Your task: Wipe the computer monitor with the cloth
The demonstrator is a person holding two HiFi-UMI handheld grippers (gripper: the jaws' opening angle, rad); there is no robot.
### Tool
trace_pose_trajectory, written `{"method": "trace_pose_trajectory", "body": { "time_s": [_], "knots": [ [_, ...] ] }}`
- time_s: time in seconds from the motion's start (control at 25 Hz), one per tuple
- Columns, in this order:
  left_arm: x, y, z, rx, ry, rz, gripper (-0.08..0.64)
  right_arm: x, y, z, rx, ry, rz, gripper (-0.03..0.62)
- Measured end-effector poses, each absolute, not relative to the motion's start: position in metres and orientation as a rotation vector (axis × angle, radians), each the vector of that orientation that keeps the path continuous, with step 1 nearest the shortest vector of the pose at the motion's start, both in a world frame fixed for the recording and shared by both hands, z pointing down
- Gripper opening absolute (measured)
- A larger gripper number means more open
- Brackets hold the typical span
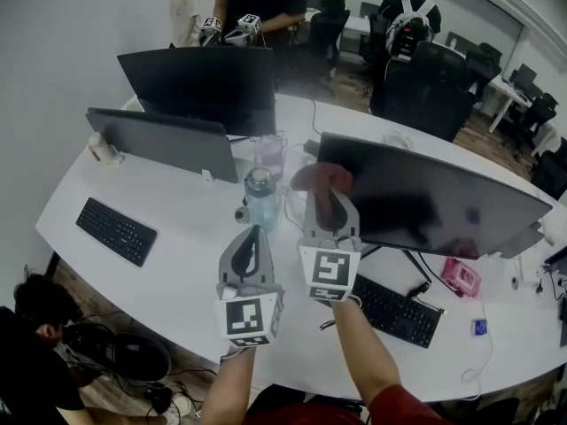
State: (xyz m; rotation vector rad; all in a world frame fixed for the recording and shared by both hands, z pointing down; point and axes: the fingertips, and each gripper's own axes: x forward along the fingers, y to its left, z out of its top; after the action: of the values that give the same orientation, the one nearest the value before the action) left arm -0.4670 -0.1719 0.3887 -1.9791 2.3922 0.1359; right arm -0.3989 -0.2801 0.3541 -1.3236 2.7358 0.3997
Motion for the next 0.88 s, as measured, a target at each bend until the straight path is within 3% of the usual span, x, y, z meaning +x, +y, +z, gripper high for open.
{"method": "trace_pose_trajectory", "body": {
  "time_s": [0.88],
  "knots": [
    [-0.472, -0.190, 0.450, -2.018, 2.455, 0.078, 0.023, -0.398, -0.291, 0.475, -1.384, 2.857, 0.282, 0.077]
  ]
}}
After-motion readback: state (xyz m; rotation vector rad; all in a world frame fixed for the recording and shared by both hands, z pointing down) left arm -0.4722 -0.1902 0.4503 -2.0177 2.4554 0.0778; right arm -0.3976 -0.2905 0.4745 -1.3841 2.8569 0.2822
